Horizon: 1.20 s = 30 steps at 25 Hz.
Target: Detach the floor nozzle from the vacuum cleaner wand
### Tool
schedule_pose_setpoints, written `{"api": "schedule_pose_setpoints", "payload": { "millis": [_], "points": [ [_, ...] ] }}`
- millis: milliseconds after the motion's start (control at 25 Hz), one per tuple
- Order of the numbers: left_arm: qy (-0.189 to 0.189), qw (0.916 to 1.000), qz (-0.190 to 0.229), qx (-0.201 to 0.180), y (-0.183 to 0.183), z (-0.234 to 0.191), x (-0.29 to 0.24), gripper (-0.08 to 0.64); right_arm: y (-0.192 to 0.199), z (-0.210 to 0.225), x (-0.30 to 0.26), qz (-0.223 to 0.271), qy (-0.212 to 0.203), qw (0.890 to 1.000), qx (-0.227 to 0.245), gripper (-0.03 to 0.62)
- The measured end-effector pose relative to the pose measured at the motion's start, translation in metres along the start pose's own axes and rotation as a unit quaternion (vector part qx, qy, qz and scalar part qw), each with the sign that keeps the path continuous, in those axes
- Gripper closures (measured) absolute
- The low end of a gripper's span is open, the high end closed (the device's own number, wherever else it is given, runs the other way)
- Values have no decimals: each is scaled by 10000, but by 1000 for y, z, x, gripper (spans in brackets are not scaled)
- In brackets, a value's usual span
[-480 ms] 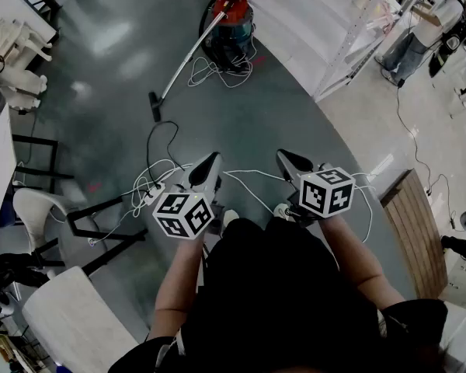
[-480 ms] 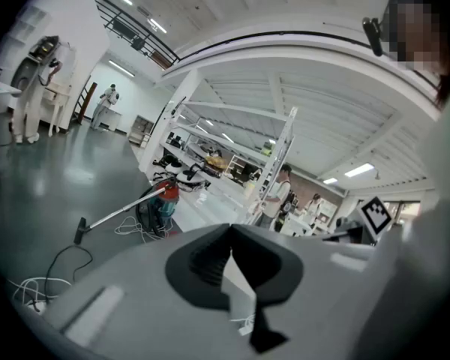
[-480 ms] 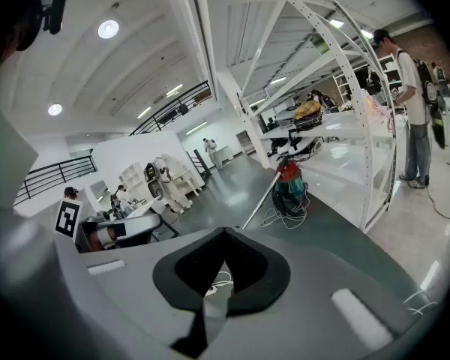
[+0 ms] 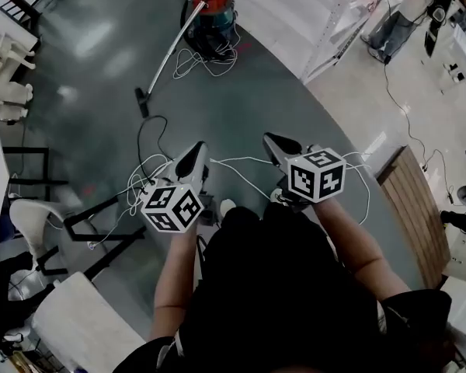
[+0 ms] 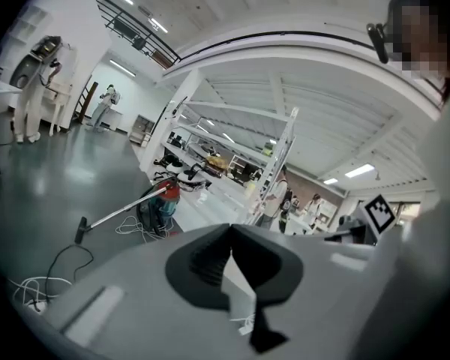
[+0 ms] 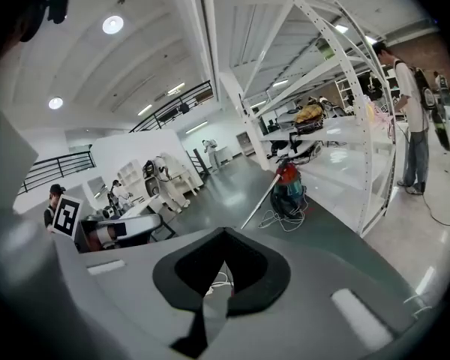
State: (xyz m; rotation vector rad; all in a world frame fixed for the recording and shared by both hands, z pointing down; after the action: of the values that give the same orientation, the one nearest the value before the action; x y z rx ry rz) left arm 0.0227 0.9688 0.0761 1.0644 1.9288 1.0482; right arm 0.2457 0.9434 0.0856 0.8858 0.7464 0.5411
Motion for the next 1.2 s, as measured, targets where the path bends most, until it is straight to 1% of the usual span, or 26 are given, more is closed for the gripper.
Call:
{"api": "schedule_pose_setpoints", "payload": {
  "millis": [240,320,440,560,680,800,1000,1200],
  "points": [
    [187,9998,72,26,-3,-7,6,549,4,-4,2,162,144,9994,-286,597],
    [221,9997,73,27,-6,-14,8,549,4,-4,-2,181,274,9989,-329,597],
    [230,9997,0,32,-10,-32,14,549,7,-6,-12,211,488,9976,-449,597],
    [215,9998,-52,22,-15,-55,19,549,8,-9,-24,335,671,9955,-579,597],
    [240,9997,-82,-14,-16,-80,21,549,11,-13,-33,471,850,9934,-609,597],
    [261,9996,-133,-8,-19,-95,11,549,11,-12,-43,384,943,9932,-572,597],
    [320,9993,-203,70,-24,-101,-22,549,1,13,-63,275,1112,9906,-751,597],
    [84,9999,-145,9,-37,-114,-75,549,-32,49,-109,247,953,9942,-433,597]
  ]
}}
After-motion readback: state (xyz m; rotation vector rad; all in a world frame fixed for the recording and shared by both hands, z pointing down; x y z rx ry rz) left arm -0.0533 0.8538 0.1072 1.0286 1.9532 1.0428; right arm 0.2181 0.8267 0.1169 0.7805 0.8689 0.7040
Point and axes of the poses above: the fingertips, and each gripper's own axes: x backward along the fingers, z to its right, y out of its underside, the point moved 7 cm from there along x, backward along the fingers, and after that the axes turned 8 degrees about z, right-handed, at the moved point
